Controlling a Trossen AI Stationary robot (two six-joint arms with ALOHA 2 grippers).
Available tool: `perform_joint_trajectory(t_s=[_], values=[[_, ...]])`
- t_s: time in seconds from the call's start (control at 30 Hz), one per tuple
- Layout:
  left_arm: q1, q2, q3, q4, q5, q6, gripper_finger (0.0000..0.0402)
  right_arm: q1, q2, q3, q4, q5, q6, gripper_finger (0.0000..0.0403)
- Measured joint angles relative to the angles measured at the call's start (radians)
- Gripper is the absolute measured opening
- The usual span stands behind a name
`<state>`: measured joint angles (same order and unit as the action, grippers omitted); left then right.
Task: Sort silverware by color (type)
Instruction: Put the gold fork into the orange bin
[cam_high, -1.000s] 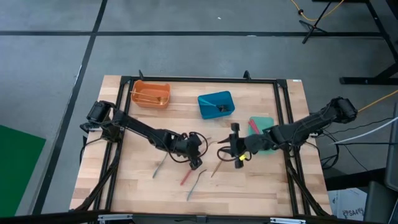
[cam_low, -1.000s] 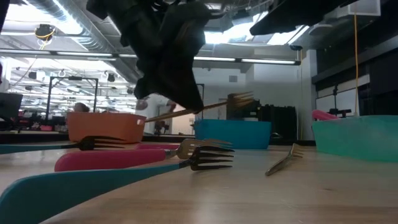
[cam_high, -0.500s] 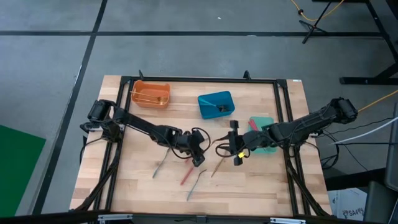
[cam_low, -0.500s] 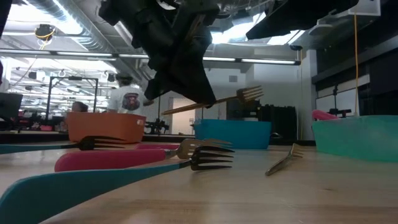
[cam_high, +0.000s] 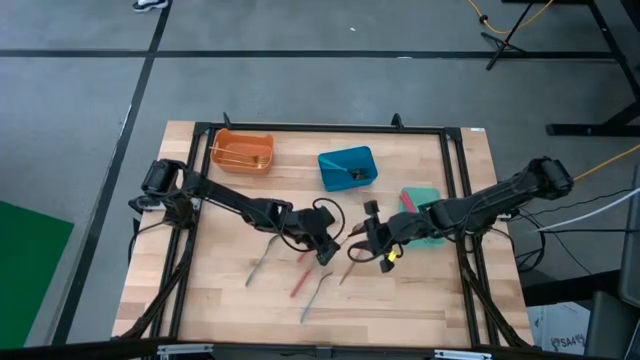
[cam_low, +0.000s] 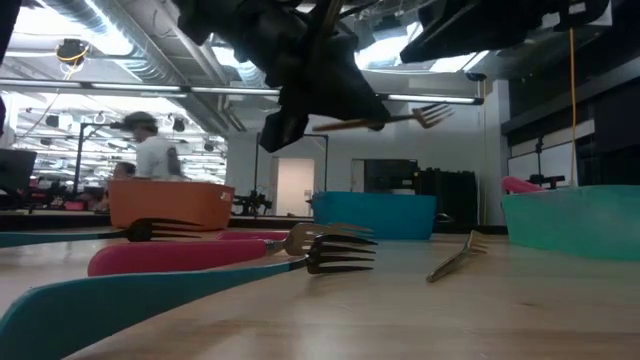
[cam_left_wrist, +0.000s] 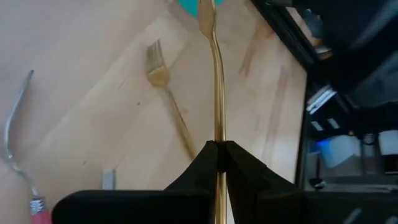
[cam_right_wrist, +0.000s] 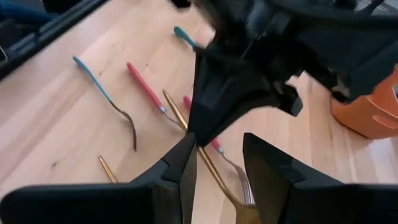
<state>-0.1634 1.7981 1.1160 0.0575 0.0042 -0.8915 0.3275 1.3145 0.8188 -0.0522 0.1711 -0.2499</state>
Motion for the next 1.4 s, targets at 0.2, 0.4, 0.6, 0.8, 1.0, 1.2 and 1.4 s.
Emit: perform_joint_trajectory(t_s=[0.2,0.4,0.6,0.8,1.0,1.2,1.4], values=[[0.019,0.0,0.0,0.005,0.065,-0.076,0.0012,0.0,0.05,0.0,0.003,-0.006,-0.06,0.0121],[0.035,0.0,0.0,0.005,0.14,-0.133,0.0012,0.0,0.09,0.0,-0.001,0.047,-0.116,0.0121],[0.048,0.0,0.0,0.007,0.186,-0.182,0.0012,0.0,0.124,0.0,-0.002,0.107,-0.194,0.0121],[0.056,0.0,0.0,0.007,0.201,-0.228,0.0012,0.0,0.146,0.0,-0.002,0.109,-0.23,0.0121],[0.066,0.0,0.0,0.012,0.224,-0.237,0.0012,0.0,0.151,0.0,-0.001,0.144,-0.231,0.0121],[0.072,0.0,0.0,0.021,0.229,-0.26,0.0012,0.0,0.151,0.0,-0.001,0.175,-0.231,0.0121],[0.075,0.0,0.0,0.041,0.25,-0.281,0.0012,0.0,0.151,0.0,-0.001,0.185,-0.231,0.0117]])
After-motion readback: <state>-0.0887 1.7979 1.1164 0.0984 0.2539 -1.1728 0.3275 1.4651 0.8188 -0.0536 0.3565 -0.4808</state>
